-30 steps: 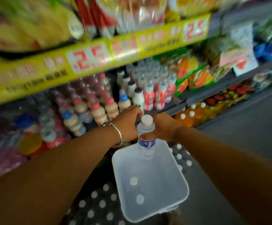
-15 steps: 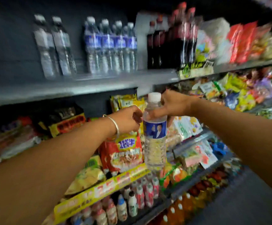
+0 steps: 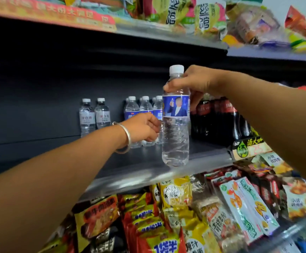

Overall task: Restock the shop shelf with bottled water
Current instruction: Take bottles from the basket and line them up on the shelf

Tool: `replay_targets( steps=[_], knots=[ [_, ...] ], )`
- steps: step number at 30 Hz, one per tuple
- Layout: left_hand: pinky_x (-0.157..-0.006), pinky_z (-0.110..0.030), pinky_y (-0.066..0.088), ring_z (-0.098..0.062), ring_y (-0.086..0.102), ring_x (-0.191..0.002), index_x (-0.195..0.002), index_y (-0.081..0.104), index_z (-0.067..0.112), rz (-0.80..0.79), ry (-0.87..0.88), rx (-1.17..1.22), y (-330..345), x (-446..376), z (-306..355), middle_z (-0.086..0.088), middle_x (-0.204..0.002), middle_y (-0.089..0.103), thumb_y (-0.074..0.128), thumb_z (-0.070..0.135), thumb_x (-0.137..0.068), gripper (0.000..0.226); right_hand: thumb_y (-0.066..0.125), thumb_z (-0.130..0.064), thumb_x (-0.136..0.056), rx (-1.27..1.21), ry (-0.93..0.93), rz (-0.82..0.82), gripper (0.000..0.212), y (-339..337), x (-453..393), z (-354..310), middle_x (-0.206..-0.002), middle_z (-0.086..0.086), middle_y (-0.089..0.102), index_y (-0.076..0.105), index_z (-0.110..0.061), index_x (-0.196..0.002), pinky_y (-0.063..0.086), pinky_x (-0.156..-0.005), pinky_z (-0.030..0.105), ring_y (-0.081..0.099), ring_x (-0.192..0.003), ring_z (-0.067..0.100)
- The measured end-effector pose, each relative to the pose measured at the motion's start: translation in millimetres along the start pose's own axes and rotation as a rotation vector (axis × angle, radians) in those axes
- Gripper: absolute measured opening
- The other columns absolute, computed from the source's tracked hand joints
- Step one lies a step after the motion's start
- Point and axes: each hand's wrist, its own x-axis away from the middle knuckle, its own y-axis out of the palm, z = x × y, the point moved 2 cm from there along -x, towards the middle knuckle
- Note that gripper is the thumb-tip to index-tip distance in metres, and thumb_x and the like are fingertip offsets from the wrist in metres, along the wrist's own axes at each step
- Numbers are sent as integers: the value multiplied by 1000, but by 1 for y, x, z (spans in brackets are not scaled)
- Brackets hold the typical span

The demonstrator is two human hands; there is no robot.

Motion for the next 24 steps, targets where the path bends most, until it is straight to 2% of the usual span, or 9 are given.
replay_targets(
  steps=[2, 5, 8, 13, 17, 19, 22, 24],
  knots=[
    [-65, -19, 52, -20, 57, -82, -116, 51, -3, 41, -23, -17, -7, -16, -7, -6, -89, 58, 54, -17, -79, 40, 72, -40, -76, -2, -17, 16, 37, 1, -26, 1, -67, 13, 68, 71, -3, -84, 59, -57, 37, 69, -62, 28],
    [-80, -33, 52, -18, 56, -77, -110, 52, 1, 97, -75, -47, -14, -39, -25, -4, -84, 58, 56, -15, -78, 36, 74, -42, -73, -11, -21, 2, 49, 12, -64, 11, -75, 18, 69, 69, 2, -96, 60, -60, 42, 70, -63, 30],
    [-82, -34, 52, -21, 57, -83, -104, 52, 5, 156, -122, -62, -20, -61, -49, -2, -81, 58, 57, -14, -77, 34, 76, -44, -69, -5, -6, -22, 55, 27, -98, 26, -84, 23, 71, 66, 3, -96, 59, -63, 47, 71, -69, 35],
    [-85, -35, 49, -19, 52, -86, -97, 49, 10, 212, -194, -129, -22, -90, -85, 3, -77, 52, 62, -12, -75, 34, 78, -41, -70, 37, 27, -50, 49, 59, -145, 52, -63, 16, 66, 62, 3, -88, 59, -58, 44, 68, -56, 34],
    [-66, -18, 43, -7, 48, -69, -83, 45, 17, 209, -240, -166, -20, -103, -106, 4, -74, 50, 65, -8, -77, 33, 76, -44, -72, 57, 57, -50, 46, 82, -171, 69, -53, 14, 63, 59, -1, -75, 60, -59, 42, 68, -56, 34],
    [-69, -20, 45, -6, 49, -70, -80, 43, 21, 208, -266, -161, -20, -107, -116, 5, -76, 50, 70, -1, -76, 35, 74, -47, -73, 58, 66, -40, 46, 90, -182, 75, -49, 12, 63, 60, -3, -72, 60, -57, 40, 68, -54, 31],
    [-83, -30, 47, -14, 54, -86, -94, 49, 15, 194, -306, -257, -21, -111, -127, 2, -89, 54, 77, 21, -73, 35, 72, -51, -73, 66, 77, -22, 49, 100, -195, 79, -38, 7, 58, 58, -5, -67, 55, -44, 30, 62, -40, 25],
    [-84, -28, 46, -16, 57, -90, -95, 55, 16, 190, -313, -298, -21, -113, -131, 2, -90, 57, 78, 28, -73, 34, 69, -57, -73, 91, 83, -23, 53, 105, -202, 79, -37, 7, 57, 58, -5, -69, 50, -38, 24, 61, -37, 24]
  ],
)
